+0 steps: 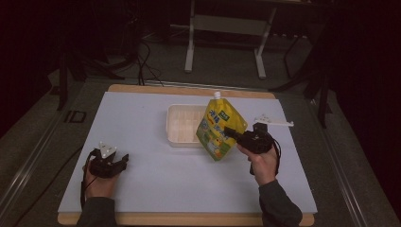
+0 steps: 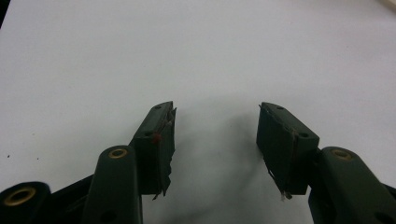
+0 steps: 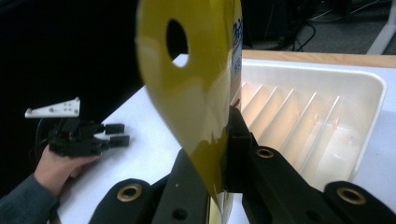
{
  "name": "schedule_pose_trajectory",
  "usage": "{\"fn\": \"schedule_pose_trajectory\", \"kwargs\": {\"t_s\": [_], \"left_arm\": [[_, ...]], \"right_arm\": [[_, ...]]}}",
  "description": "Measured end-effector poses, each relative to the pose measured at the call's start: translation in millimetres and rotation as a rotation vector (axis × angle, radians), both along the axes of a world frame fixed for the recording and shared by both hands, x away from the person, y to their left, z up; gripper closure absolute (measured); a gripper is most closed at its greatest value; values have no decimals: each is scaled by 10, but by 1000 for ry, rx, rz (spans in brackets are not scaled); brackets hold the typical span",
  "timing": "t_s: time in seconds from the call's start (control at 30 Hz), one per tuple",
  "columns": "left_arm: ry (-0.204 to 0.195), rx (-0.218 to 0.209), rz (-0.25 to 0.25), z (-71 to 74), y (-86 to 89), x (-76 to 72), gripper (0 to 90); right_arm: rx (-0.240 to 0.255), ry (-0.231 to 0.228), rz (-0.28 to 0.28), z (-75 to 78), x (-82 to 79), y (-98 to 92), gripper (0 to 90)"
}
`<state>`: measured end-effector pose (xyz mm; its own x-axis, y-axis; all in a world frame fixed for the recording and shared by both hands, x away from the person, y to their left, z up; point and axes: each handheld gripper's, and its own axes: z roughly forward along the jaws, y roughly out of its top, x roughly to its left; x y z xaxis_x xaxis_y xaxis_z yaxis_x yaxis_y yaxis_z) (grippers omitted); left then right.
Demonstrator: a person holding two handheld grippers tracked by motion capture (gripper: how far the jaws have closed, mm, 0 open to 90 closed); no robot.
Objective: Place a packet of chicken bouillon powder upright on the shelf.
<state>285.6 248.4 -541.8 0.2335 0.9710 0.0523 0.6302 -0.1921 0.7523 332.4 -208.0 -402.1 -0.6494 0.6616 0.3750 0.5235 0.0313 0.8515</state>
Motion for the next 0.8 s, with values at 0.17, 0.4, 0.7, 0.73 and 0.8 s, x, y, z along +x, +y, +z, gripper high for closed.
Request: {"fn": "schedule_pose_trajectory", "kwargs": {"t_s": [0.17, 0.4, 0.7, 0.73, 0.8], "left_arm": [[0, 0, 1, 0, 1, 0, 462], [0, -1, 2, -1, 1, 1, 462], [0, -2, 2, -1, 2, 2, 462], [0, -2, 2, -1, 2, 2, 462], [0, -3, 2, -1, 3, 2, 462]], "right_arm": [[29, -5, -30, 4, 40, 29, 900], [59, -10, -87, 10, 85, 65, 900], [50, -22, -138, -1, 142, 133, 900], [50, -22, -138, -1, 142, 133, 900], [52, -30, -157, -7, 156, 161, 900]]}}
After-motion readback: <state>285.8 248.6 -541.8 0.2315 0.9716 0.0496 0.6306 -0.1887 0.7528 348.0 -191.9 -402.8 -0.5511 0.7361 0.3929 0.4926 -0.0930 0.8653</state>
